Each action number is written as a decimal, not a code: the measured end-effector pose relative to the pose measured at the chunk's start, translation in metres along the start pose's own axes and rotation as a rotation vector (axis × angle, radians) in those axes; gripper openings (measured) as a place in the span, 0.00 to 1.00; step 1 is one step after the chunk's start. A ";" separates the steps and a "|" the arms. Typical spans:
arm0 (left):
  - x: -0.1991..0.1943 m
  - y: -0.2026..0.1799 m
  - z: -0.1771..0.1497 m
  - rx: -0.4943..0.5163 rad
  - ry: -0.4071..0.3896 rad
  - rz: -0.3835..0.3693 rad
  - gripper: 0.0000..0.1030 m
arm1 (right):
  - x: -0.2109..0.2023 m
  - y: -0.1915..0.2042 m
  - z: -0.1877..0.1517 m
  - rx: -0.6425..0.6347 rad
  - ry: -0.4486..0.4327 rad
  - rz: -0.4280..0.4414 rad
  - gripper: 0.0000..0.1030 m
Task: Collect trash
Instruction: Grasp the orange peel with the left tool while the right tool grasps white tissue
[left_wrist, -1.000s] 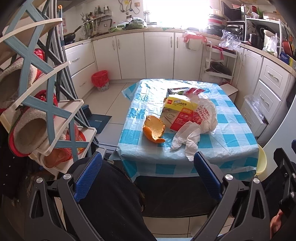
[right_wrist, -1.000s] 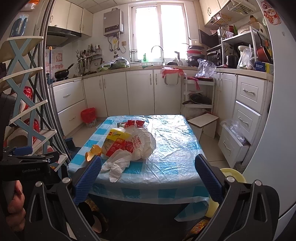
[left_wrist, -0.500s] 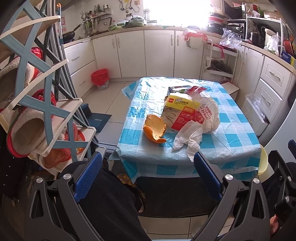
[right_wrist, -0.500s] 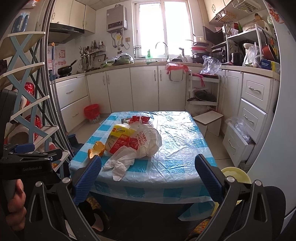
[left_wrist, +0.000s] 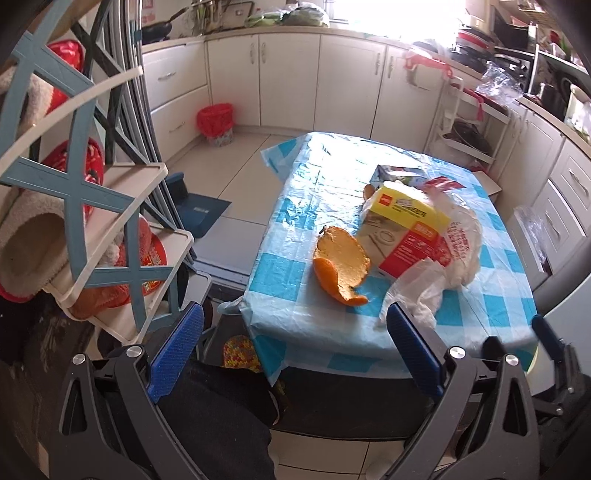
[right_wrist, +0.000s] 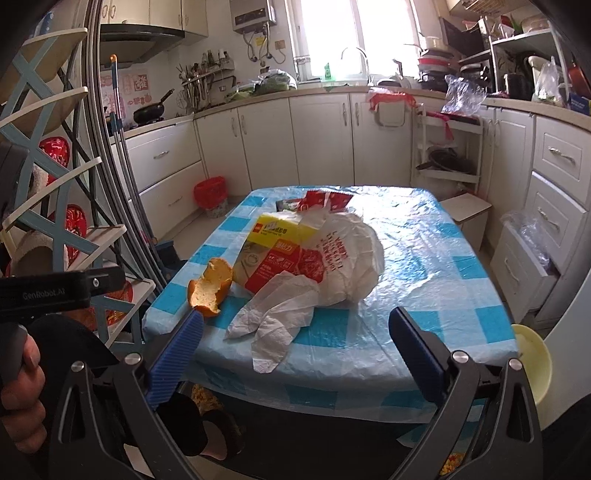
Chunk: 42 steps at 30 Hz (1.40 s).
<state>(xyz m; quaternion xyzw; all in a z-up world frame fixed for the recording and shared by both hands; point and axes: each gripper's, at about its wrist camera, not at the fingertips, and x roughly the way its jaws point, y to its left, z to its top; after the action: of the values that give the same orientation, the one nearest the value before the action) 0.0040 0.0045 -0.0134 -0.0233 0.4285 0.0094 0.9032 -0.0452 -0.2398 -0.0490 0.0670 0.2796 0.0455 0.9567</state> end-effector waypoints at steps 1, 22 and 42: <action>0.005 0.000 0.002 -0.006 0.011 0.003 0.93 | 0.008 -0.001 -0.001 0.012 0.026 0.012 0.92; 0.150 -0.027 0.024 -0.029 0.223 0.117 0.69 | 0.089 -0.014 -0.026 0.022 0.217 0.062 0.19; 0.106 -0.009 0.025 -0.098 0.053 -0.038 0.05 | 0.044 -0.022 -0.016 0.060 0.177 0.117 0.16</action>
<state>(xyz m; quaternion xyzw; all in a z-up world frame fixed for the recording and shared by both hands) 0.0913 -0.0032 -0.0794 -0.0758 0.4509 0.0124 0.8892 -0.0154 -0.2547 -0.0894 0.1077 0.3597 0.0987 0.9215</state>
